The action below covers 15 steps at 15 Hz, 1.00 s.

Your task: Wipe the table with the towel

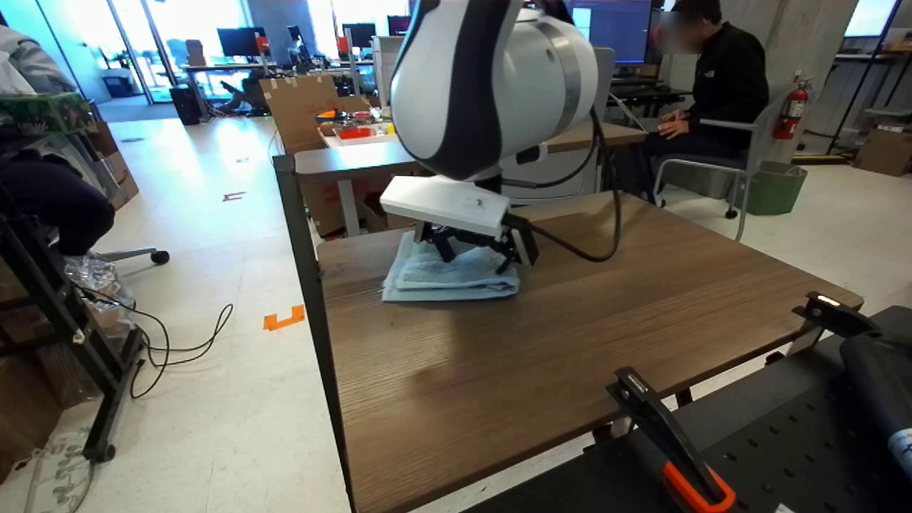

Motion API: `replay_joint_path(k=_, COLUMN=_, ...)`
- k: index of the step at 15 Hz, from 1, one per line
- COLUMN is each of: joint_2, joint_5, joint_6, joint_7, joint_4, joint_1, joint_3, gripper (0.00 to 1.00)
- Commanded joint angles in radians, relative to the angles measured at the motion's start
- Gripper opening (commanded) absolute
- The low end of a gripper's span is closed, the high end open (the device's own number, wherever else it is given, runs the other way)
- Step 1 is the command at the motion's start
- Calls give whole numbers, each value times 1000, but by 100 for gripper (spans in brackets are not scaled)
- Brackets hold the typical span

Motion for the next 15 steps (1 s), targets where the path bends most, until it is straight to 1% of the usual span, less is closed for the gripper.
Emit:
replay_joint_path(k=1, joint_2=-146, joint_5=-91, joint_6=22, joint_7=18, joint_4=-206, joint_1=56, joint_3=-117, gripper=100)
replay_joint_path(k=2, joint_2=-179, joint_5=-129, joint_6=27, joint_7=12, joint_4=-252, joint_1=62, joint_3=-151, gripper=100)
replay_joint_path(k=4, joint_2=-256, joint_5=-174, joint_6=27, joint_7=-7, joint_4=-332, joint_1=39, joint_3=-178, gripper=100)
replay_joint_path(k=5, joint_2=-296, joint_5=-212, joint_6=9, joint_7=-5, joint_4=-373, joint_1=48, joint_3=-202, gripper=100)
replay_joint_path(k=8, joint_2=-391, joint_5=-337, joint_6=-22, joint_7=-39, joint_4=-483, joint_1=53, joint_3=-218, gripper=100)
replay_joint_path(k=10, joint_2=-445, joint_5=-406, joint_6=-13, joint_7=-58, joint_4=-547, joint_1=39, joint_3=-192, gripper=100)
replay_joint_path(k=11, joint_2=-461, joint_5=-427, joint_6=8, joint_7=-55, joint_4=-573, joint_1=31, joint_3=-168, gripper=100)
replay_joint_path(k=12, joint_2=-390, joint_5=-408, joint_6=-8, joint_7=-22, joint_4=-497, joint_1=-2, joint_3=-161, gripper=100)
replay_joint_path(k=13, joint_2=-413, joint_5=-392, joint_6=-16, joint_7=-42, joint_4=-519, joint_1=-21, joint_3=-127, gripper=100)
replay_joint_path(k=14, joint_2=-434, joint_5=-390, joint_6=-35, joint_7=-53, joint_4=-533, joint_1=-28, joint_3=-112, gripper=100)
replay_joint_path(k=15, joint_2=-450, joint_5=-393, joint_6=-24, joint_7=-64, joint_4=-546, joint_1=-41, joint_3=-103, gripper=100)
